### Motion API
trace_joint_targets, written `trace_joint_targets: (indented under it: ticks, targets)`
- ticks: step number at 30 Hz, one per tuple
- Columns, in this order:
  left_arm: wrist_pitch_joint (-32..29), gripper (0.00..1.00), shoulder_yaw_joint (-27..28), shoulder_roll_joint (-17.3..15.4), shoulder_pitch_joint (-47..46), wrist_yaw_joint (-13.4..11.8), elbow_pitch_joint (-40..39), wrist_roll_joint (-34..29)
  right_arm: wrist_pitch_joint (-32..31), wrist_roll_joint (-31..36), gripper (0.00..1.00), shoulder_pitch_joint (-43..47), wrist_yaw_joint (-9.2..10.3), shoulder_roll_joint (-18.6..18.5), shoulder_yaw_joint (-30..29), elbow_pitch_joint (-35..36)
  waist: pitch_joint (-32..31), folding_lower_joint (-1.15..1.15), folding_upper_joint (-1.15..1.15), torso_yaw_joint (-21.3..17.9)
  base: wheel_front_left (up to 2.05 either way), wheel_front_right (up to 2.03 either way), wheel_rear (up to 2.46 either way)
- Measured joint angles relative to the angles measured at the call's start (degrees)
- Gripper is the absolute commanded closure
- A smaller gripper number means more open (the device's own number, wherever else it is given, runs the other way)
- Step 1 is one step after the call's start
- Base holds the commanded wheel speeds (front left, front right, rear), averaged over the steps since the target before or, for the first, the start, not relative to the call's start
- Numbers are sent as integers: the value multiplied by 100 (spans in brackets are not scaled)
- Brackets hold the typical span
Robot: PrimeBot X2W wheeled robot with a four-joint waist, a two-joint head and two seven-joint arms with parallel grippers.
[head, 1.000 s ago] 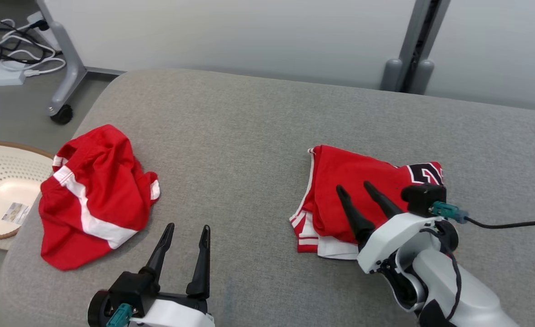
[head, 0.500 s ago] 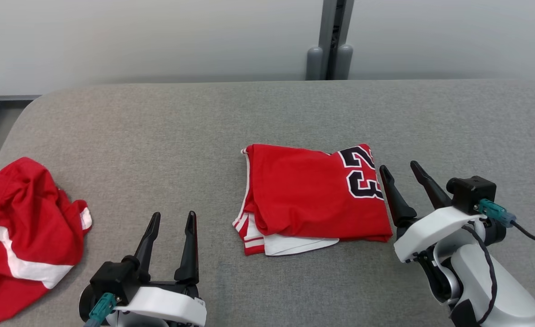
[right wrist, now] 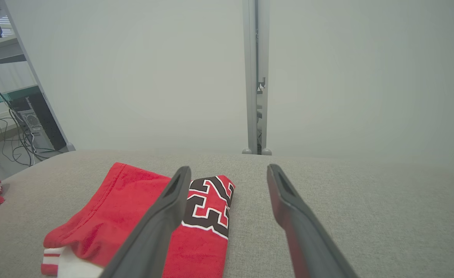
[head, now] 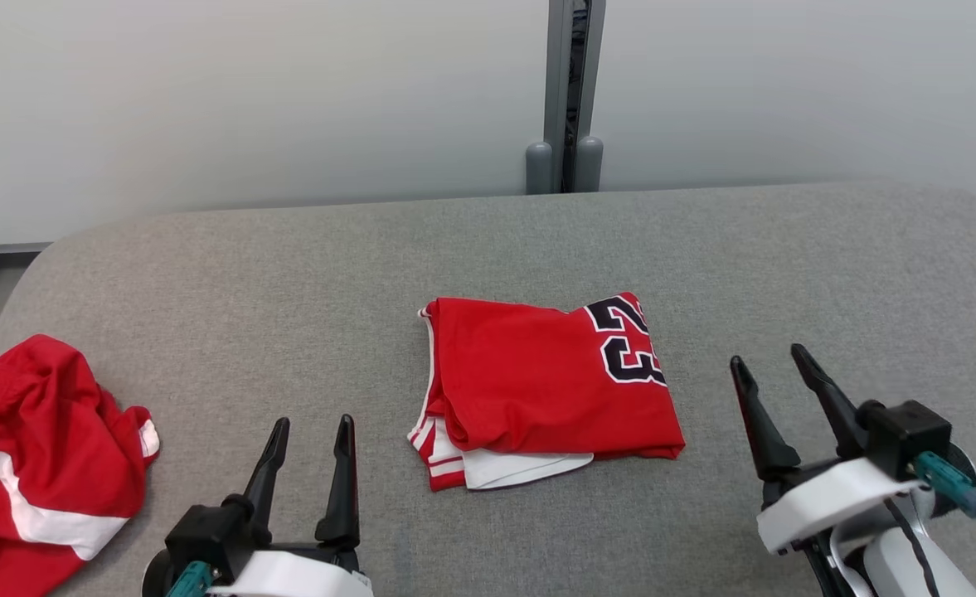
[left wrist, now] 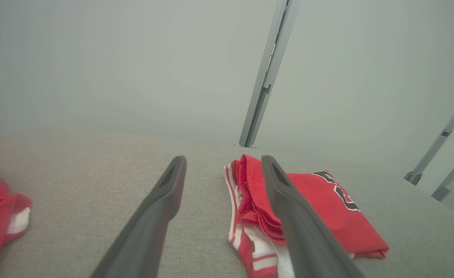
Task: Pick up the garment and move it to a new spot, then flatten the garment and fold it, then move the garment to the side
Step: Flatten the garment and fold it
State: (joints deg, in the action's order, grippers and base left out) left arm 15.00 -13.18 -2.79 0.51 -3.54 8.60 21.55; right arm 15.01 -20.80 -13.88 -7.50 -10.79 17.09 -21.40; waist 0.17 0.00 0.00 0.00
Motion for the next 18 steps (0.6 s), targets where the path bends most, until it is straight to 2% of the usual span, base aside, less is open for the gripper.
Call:
trace_joint_targets:
  ticks: [9,18]
  targets:
    - [-1,0,302,-3,430,4,-229,-377,8,353,0,944,0,316,-536,689,-315,0,0,82,0,0,0]
    - [-1,0,493,-3,758,0,-419,-595,8,387,0,1327,0,465,-605,704,-424,0,0,104,0,0,0]
